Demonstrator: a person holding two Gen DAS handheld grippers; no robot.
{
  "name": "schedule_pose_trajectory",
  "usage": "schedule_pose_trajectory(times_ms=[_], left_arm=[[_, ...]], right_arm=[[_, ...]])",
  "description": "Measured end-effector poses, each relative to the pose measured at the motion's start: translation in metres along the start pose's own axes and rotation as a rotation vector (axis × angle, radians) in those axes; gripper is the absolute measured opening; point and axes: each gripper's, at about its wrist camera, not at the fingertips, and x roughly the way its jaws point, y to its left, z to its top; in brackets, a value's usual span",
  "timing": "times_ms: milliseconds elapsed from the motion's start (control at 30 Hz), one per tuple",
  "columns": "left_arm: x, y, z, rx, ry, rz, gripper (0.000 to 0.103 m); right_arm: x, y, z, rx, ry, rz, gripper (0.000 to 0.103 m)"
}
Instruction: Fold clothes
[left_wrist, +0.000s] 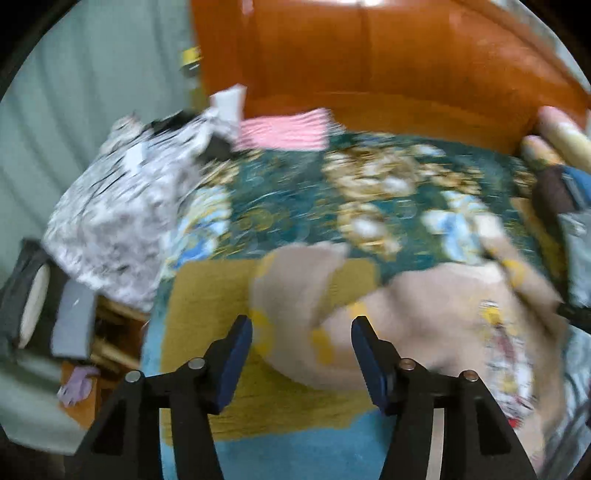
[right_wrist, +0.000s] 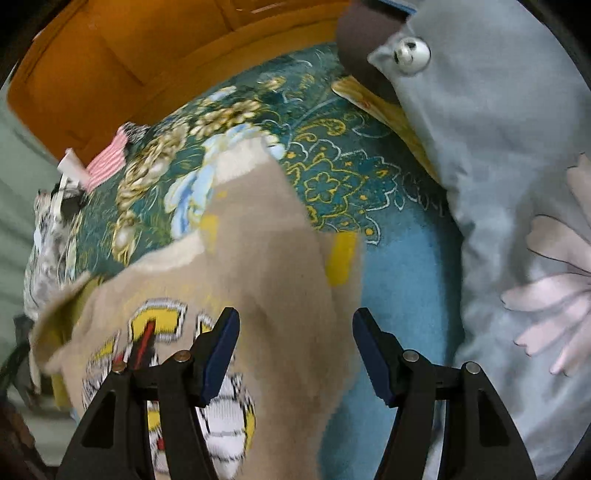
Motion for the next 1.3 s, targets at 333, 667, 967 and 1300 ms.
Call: schedule_pose_trajectory(times_ms=[333, 667, 967, 1300], left_arm=[[0.039, -0.098, -0.030, 0.220, 0.097, -0.132, 0.061], [0.054, -0.106, -0.048, 0.228, 0.154, -0.107, 0.064], [0.060, -0.099, -0.046, 0.157, 0.191, -0.137, 0.066], [0.067, -0.091, -0.051, 0.073, 0.215, -0.168, 0.066]], right_arm=[[0.004, 0.036, -0.013, -0.073, 0.036, 0.271, 0.067], [0.017, 0.058, 0.001, -0.013, -0.026, 0.189, 0.067], [0.006, 0.075, 0.015, 0.053, -0.064, 0.289, 0.010], [-0.085, 0.074, -0.023, -0.254, -0.414, -0.152, 0.009]])
